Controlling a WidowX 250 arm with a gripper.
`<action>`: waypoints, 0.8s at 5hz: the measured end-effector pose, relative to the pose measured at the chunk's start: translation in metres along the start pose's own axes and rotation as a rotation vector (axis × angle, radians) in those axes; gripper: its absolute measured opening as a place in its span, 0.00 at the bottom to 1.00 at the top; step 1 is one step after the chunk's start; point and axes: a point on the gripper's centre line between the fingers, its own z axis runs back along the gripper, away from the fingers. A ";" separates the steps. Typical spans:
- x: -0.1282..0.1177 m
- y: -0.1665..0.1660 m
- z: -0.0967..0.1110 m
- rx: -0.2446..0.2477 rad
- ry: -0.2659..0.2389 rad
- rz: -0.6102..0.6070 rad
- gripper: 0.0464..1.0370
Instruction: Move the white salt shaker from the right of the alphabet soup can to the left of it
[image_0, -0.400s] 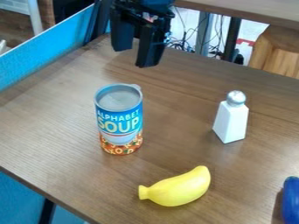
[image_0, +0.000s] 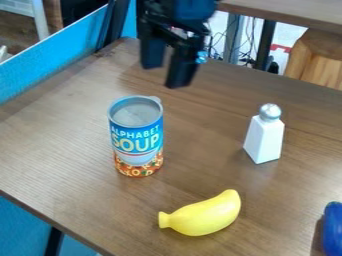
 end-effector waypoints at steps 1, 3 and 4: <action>0.014 -0.021 0.003 -0.013 -0.025 -0.098 0.96; 0.041 -0.047 -0.009 -0.120 -0.054 -0.290 0.96; 0.055 -0.054 -0.016 -0.149 -0.082 -0.401 0.96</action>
